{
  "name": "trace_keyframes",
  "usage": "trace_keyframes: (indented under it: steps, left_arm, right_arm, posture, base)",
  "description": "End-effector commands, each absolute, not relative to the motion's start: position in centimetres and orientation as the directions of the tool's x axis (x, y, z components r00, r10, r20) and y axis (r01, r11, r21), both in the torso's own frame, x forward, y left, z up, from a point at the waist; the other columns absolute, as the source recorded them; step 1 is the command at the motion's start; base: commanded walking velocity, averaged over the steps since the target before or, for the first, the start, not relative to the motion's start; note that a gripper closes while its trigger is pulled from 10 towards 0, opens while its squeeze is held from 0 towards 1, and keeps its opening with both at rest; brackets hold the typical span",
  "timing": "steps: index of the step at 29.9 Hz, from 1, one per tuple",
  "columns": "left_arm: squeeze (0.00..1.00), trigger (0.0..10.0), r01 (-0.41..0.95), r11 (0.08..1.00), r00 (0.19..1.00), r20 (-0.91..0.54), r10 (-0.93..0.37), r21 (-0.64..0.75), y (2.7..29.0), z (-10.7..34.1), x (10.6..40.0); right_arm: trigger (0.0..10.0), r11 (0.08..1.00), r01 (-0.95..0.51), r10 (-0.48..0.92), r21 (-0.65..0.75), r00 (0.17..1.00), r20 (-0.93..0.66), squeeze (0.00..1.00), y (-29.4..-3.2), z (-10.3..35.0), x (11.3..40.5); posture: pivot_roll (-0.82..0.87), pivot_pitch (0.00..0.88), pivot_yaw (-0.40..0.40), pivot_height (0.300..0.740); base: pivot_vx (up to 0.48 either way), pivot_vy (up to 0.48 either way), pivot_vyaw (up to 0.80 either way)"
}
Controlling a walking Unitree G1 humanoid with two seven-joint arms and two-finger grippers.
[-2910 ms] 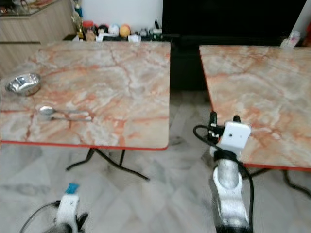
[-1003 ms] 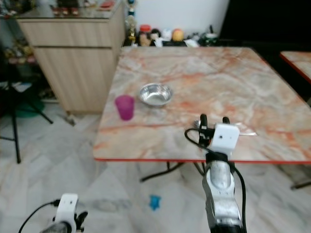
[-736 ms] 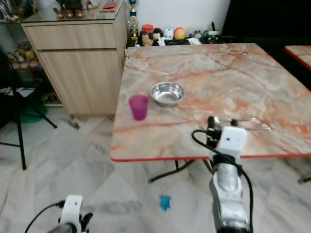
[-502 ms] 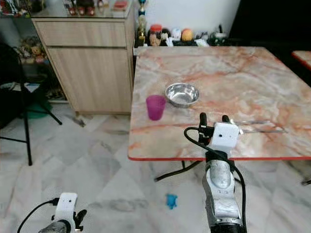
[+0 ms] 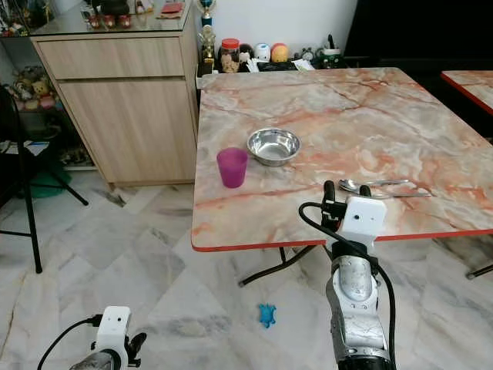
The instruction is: Setting the table
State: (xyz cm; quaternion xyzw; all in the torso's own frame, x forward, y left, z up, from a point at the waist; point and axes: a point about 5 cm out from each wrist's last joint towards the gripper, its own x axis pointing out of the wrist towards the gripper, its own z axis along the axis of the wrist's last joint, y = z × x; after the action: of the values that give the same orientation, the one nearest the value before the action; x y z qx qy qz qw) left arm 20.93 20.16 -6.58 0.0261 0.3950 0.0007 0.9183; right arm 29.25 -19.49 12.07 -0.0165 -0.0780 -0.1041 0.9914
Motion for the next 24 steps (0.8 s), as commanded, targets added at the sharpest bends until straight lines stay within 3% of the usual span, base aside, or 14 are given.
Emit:
trace_keyframes:
  steps: [1,9,24]
  left_arm:
    - [0.00,10.0,0.008,0.999,0.690,-0.723,0.030,0.048,20.49,-6.49,20.99]
    - [0.00,10.0,0.009,0.999,0.691,-0.722,0.028,0.047,20.42,-6.47,21.06]
    - [0.00,10.0,0.008,0.999,0.695,-0.719,0.024,0.041,20.25,-6.48,21.06]
  right_arm:
    - [10.0,0.977,0.214,-0.210,-0.009,0.965,0.156,0.00,-19.56,12.13,29.38]
    - [10.0,0.978,0.210,-0.205,-0.017,0.967,0.154,0.00,-19.49,12.02,29.23]
    - [10.0,0.978,0.207,-0.202,-0.019,0.967,0.154,0.00,-19.50,12.10,29.32]
  posture:
    - [0.05,0.000,-0.008,0.740]
    - [0.05,0.000,-0.009,0.740]
    - [0.04,0.000,-0.015,0.740]
  base:
    - [0.000,0.000,0.00]
    - [0.000,0.000,0.00]
    - [0.295,0.000,0.00]
